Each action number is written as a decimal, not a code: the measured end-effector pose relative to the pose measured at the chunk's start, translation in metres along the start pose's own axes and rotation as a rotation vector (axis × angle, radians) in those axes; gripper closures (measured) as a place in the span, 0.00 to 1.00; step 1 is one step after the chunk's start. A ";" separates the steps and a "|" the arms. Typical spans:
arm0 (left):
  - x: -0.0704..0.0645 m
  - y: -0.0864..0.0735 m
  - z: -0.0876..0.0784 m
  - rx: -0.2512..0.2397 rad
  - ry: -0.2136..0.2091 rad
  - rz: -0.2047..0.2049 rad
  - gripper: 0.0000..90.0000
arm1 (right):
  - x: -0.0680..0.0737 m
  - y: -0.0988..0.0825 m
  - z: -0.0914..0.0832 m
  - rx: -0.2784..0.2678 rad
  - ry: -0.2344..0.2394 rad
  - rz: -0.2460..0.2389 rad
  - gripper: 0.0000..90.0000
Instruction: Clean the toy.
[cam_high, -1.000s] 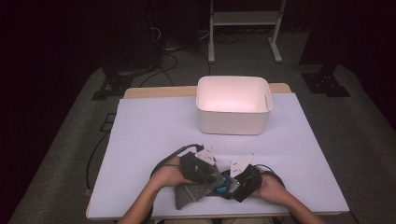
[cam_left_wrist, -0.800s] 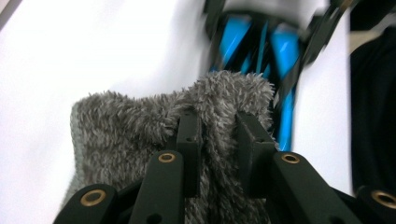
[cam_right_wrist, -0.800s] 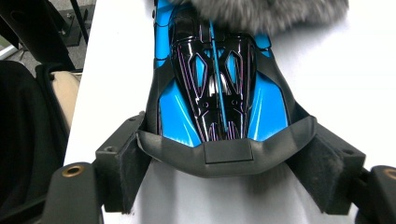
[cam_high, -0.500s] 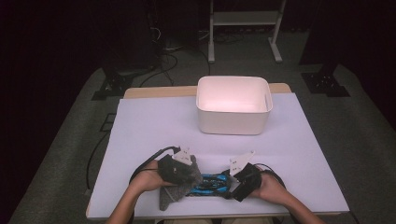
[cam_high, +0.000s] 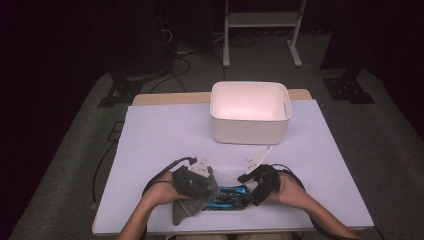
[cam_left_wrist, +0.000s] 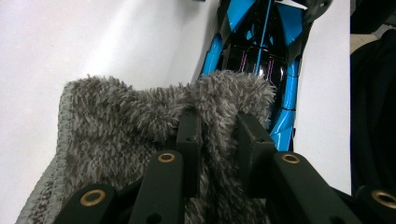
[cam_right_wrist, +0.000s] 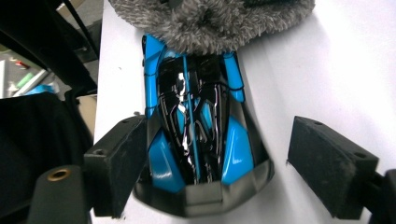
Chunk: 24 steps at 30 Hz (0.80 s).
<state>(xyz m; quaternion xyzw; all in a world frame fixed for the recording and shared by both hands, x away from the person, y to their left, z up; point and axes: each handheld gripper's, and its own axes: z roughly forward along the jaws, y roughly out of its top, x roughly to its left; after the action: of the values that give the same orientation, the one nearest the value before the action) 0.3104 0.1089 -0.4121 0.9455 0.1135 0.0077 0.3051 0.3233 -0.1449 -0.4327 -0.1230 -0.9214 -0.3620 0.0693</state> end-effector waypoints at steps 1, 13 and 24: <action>0.000 0.000 0.000 0.001 -0.001 0.000 0.82 | -0.002 0.001 0.001 0.009 0.004 0.000 0.22; 0.005 0.005 -0.008 -0.012 -0.003 -0.009 0.81 | -0.021 -0.003 0.012 0.032 0.115 0.111 0.25; 0.019 0.014 -0.017 -0.007 -0.021 -0.041 0.79 | -0.008 -0.003 0.008 -0.002 0.084 0.012 0.42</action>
<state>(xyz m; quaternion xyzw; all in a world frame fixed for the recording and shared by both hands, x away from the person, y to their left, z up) 0.3305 0.1117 -0.3908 0.9419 0.1297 -0.0079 0.3097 0.3296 -0.1431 -0.4418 -0.1134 -0.9165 -0.3674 0.1099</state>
